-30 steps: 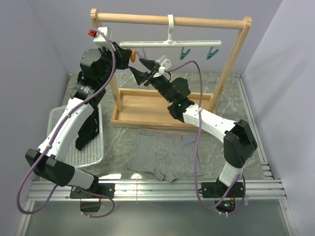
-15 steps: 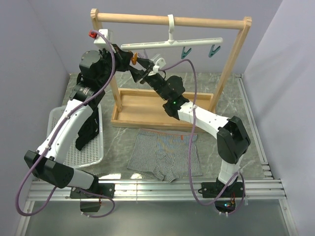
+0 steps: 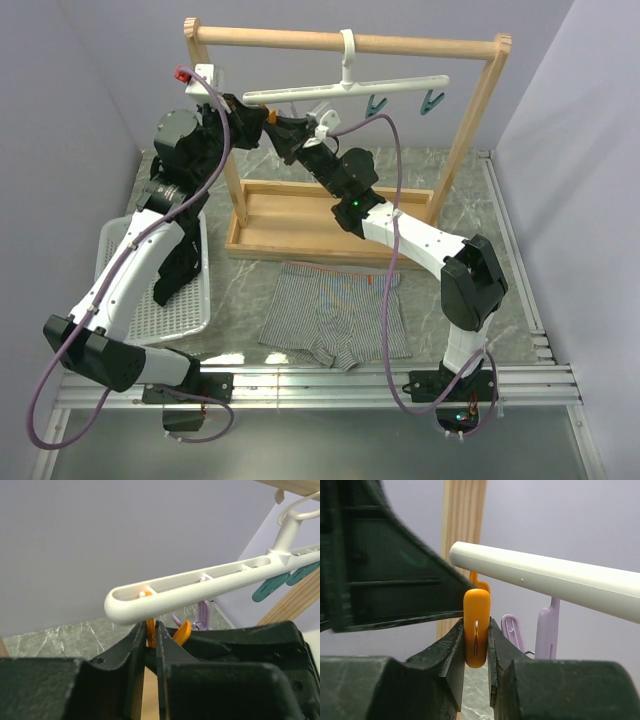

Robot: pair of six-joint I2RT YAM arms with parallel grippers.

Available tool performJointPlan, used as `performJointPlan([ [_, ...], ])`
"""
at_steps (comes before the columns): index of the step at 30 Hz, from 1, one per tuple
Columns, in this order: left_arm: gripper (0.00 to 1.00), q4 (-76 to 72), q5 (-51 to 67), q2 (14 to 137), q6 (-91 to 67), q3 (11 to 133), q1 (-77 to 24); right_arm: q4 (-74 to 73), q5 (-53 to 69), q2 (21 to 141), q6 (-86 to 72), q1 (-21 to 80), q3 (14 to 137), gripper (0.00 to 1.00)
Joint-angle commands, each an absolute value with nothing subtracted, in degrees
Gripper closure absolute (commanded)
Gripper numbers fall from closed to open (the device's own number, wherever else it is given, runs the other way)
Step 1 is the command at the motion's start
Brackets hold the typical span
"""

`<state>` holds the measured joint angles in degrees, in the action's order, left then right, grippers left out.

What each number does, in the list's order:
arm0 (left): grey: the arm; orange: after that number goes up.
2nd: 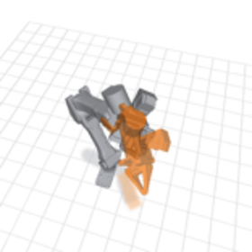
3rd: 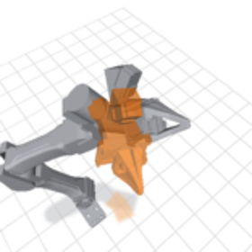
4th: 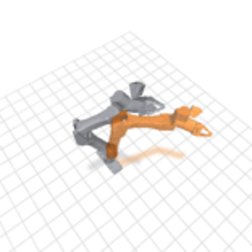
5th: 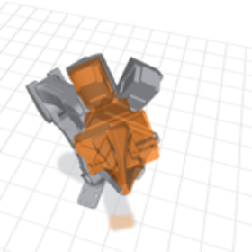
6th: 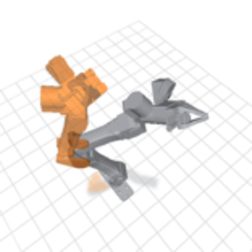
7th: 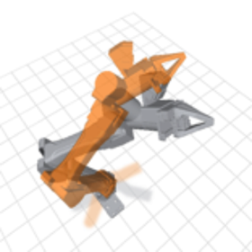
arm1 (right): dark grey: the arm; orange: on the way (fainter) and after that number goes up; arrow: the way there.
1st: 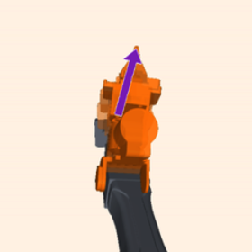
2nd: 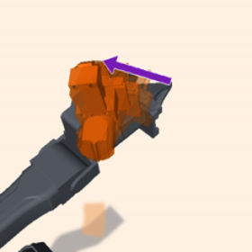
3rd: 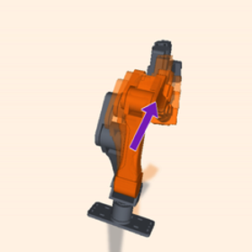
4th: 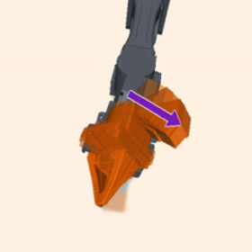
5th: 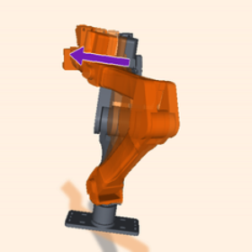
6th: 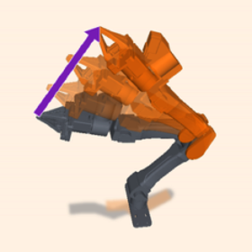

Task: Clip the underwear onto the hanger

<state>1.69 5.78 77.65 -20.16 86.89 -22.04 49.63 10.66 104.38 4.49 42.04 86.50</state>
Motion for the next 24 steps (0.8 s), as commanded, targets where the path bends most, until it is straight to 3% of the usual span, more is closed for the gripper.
performJointPlan([
  [1,0.82,1.4,10.5,73.7,-19.1,85.8,-22.4,49.5,11.2,104.1,3.8,41.0,90.2,1.0],
  [9,0.6,0.7,15.5,71.1,-15.1,83.8,-20.4,49.0,12.1,104.2,2.1,40.6,90.8,1.0],
  [12,0.57,0.8,20.1,72.5,-16.0,84.8,-19.1,48.9,12.0,104.2,2.0,40.6,90.7,1.0],
  [24,0.47,-7.4,20.0,76.2,-21.1,83.7,-18.6,49.0,13.9,103.9,1.1,40.5,90.0,1.0],
])
